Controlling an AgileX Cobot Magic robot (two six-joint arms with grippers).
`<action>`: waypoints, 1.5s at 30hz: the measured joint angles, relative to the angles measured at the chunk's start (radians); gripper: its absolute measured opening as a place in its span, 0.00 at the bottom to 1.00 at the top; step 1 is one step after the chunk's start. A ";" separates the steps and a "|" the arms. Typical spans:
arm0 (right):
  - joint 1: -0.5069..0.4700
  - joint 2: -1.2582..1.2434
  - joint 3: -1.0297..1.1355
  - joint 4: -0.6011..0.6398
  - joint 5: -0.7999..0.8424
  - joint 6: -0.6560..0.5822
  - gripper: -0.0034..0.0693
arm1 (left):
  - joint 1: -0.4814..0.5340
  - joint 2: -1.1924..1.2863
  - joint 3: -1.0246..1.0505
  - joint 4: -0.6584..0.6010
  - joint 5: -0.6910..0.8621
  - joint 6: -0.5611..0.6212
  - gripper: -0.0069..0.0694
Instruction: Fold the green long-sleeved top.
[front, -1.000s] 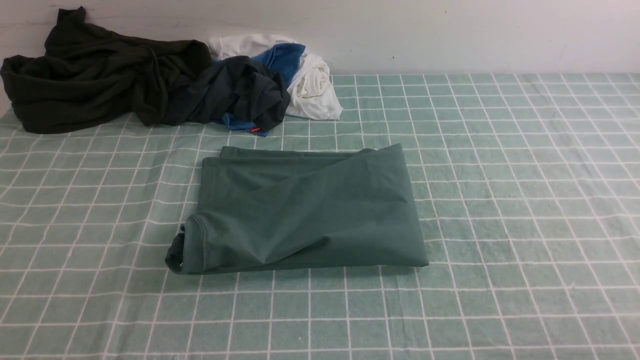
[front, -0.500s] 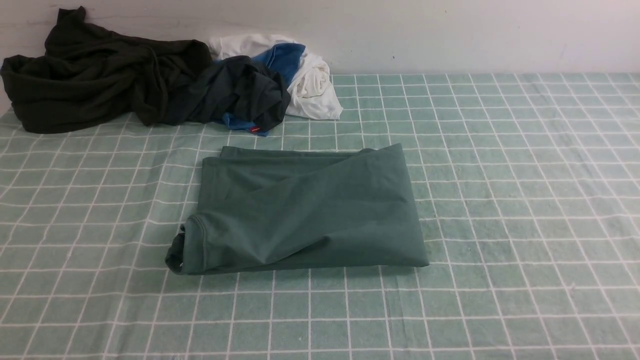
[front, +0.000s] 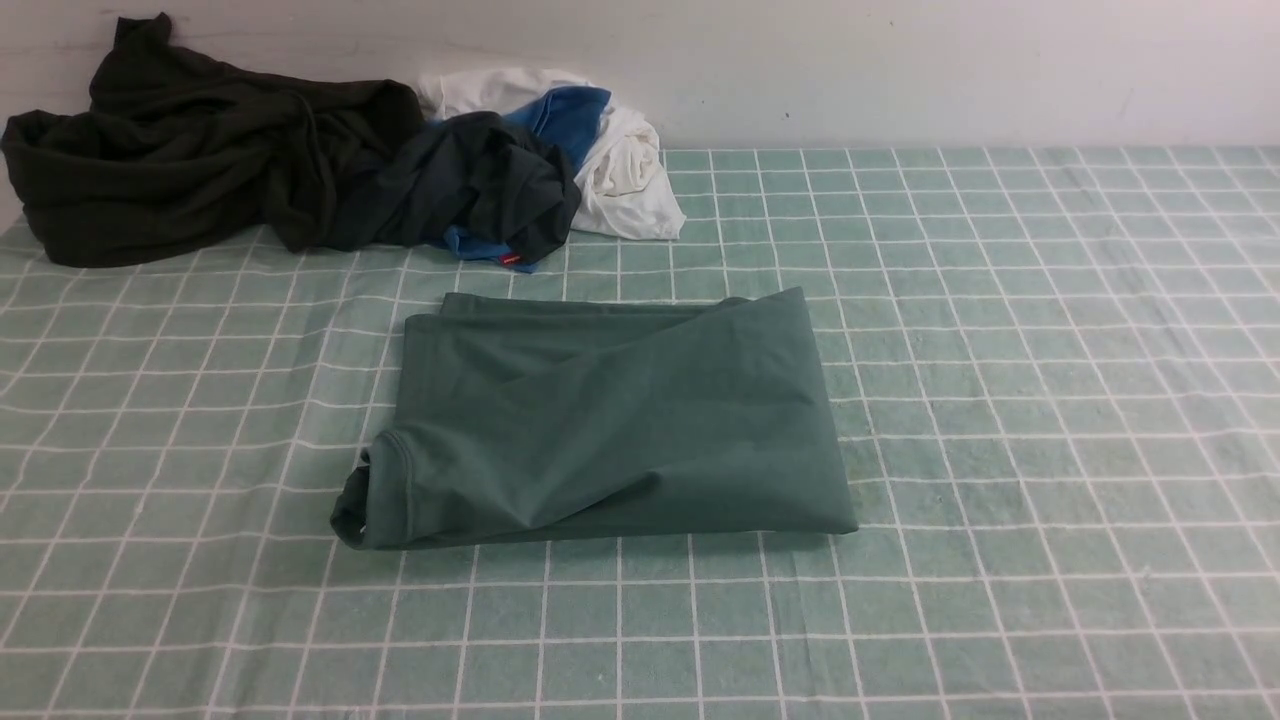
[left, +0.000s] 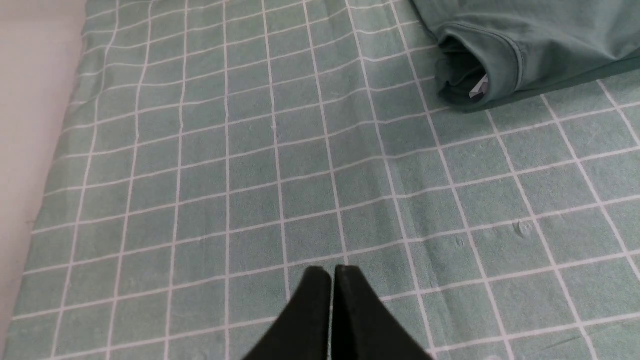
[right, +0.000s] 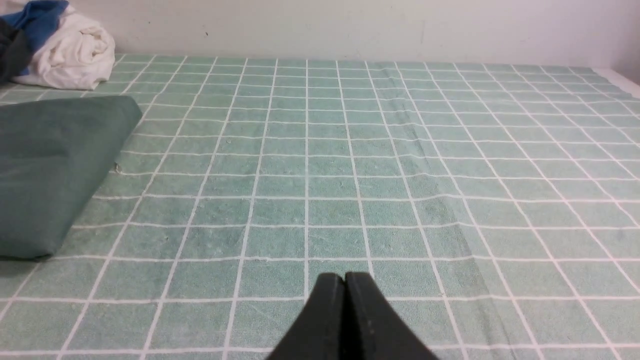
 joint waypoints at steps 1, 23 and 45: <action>0.000 0.000 0.000 0.000 0.000 0.002 0.03 | 0.000 0.000 0.000 0.000 0.000 0.000 0.09; 0.000 0.000 0.000 0.000 0.002 0.003 0.03 | 0.075 -0.013 0.169 -0.050 -0.480 0.000 0.09; 0.000 0.000 0.000 -0.003 0.002 0.003 0.03 | 0.299 -0.206 0.584 -0.205 -0.734 0.000 0.09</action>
